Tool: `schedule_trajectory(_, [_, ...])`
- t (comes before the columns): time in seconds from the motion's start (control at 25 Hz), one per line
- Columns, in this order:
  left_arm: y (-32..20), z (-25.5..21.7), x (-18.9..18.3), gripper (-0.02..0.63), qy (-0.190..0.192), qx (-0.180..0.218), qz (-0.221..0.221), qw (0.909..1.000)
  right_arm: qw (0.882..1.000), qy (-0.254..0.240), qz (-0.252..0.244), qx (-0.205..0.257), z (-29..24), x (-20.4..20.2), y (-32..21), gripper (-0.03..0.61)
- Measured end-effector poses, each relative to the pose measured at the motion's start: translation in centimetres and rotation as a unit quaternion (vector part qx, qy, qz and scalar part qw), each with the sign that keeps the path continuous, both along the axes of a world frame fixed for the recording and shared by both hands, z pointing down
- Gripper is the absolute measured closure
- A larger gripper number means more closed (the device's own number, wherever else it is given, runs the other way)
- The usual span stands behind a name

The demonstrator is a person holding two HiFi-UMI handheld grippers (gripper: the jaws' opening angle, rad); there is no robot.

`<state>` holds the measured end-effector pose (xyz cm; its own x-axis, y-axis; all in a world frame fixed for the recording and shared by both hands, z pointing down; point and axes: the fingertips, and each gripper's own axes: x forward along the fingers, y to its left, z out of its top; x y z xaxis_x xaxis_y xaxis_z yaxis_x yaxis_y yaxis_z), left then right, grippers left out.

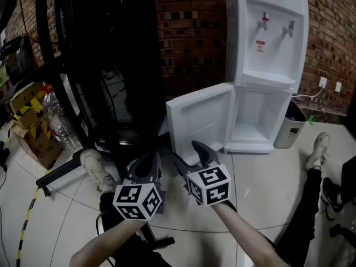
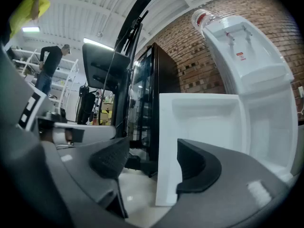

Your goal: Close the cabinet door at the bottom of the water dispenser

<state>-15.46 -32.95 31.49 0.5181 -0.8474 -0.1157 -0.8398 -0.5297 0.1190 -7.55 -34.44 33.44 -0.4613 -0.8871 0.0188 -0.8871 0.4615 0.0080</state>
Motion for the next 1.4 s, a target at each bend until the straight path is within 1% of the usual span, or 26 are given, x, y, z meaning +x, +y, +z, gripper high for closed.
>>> schedule_trajectory(0.12, [-0.2, -0.2, 0.4, 0.609, -0.004, 0.007, 0.014, 0.9999, 0.998, 0.034, 0.052, 0.007, -0.2, -0.3, -2.8, 0.277])
schedule_trajectory(0.2, [-0.5, 0.0, 0.2, 0.609, 0.0, 0.003, 0.014, 0.9999, 0.995, 0.055, 0.084, 0.01, -0.2, -0.6, -4.7, 0.278])
schedule_trajectory(0.32, [-1.0, 0.5, -0.1, 0.609, 0.009, -0.007, 0.008, 0.9999, 0.991, 0.064, 0.115, 0.007, -0.3, -1.0, -6.9, 0.285])
schedule_trajectory(0.44, [-1.5, 0.4, 0.0, 0.609, 0.024, -0.011, 0.005, 0.9996, 0.985, 0.092, 0.143, 0.011, -0.6, -1.0, -8.3, 0.316])
schedule_trajectory(0.52, [-1.6, 0.4, 0.5, 0.609, 0.021, -0.007, 0.01, 0.9997, 0.979, 0.114, 0.167, 0.021, -1.0, -0.6, -8.9, 0.348])
schedule_trajectory(0.56, [-1.7, 0.6, 0.9, 0.609, 0.018, -0.008, 0.012, 0.9997, 0.977, 0.12, 0.177, 0.026, -1.0, -0.3, -9.1, 0.389])
schedule_trajectory(0.6, [-1.8, 0.9, 1.1, 0.611, 0.017, -0.012, 0.011, 0.9997, 0.975, 0.121, 0.183, 0.029, -1.0, -0.1, -9.2, 0.38])
schedule_trajectory(0.68, [-2.2, 1.3, 0.9, 0.611, 0.027, -0.023, 0.002, 0.9994, 0.975, 0.118, 0.187, 0.031, -0.7, -0.2, -9.4, 0.38])
schedule_trajectory(0.76, [-2.5, 1.2, 0.7, 0.611, 0.034, -0.025, -0.003, 0.9991, 0.976, 0.115, 0.186, 0.023, -0.3, -0.3, -9.7, 0.38])
schedule_trajectory(0.88, [-2.5, 1.2, 0.7, 0.611, 0.032, -0.023, -0.002, 0.9992, 0.978, 0.102, 0.181, 0.0, 0.7, -0.3, -10.1, 0.38])
schedule_trajectory(1.16, [-2.6, 1.1, 1.0, 0.611, 0.026, -0.018, 0.001, 0.9995, 0.982, 0.085, 0.171, 0.002, 0.7, 0.3, -8.5, 0.388])
schedule_trajectory(1.28, [-2.6, 1.6, 1.3, 0.611, 0.008, -0.017, 0.0, 0.9998, 0.984, 0.077, 0.16, -0.003, 0.8, 0.6, -7.3, 0.387])
schedule_trajectory(1.4, [-2.4, 3.0, 2.3, 0.611, -0.019, -0.032, 0.009, 0.9993, 0.986, 0.075, 0.146, -0.006, 0.9, 1.3, -5.7, 0.385])
